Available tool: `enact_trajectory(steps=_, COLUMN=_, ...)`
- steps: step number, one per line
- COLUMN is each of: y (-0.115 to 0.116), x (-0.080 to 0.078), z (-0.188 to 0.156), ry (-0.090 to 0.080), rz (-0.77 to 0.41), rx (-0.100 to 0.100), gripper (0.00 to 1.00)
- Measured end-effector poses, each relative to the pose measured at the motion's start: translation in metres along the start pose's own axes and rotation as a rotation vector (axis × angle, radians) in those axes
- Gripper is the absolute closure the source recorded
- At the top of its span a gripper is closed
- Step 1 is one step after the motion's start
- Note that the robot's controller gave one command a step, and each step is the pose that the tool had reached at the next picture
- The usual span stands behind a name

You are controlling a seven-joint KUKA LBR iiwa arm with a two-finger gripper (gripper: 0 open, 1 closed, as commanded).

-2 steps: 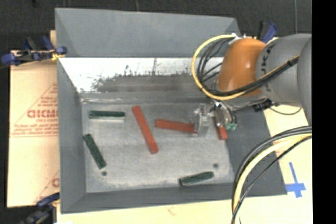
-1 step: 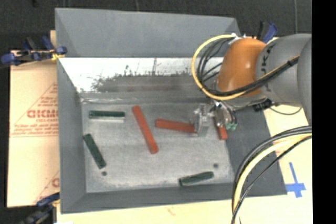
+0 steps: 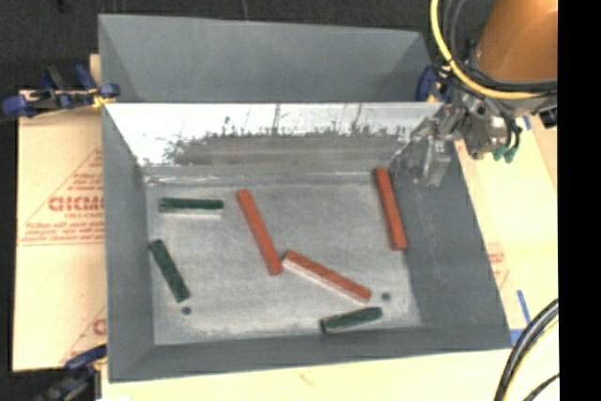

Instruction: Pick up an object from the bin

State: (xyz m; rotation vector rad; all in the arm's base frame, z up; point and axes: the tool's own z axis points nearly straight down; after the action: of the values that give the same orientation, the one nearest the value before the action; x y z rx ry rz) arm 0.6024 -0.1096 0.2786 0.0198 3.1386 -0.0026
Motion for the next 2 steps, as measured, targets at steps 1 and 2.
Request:
enact_trajectory(steps=1, y=-0.0095, x=-0.0018, z=-0.0589, ry=-0.003, rz=-0.007, rx=0.001, gripper=1.0)
enact_trajectory(steps=2, y=-0.0095, x=-0.0018, z=-0.0589, ry=-0.003, rz=-0.007, rx=0.001, gripper=1.0)
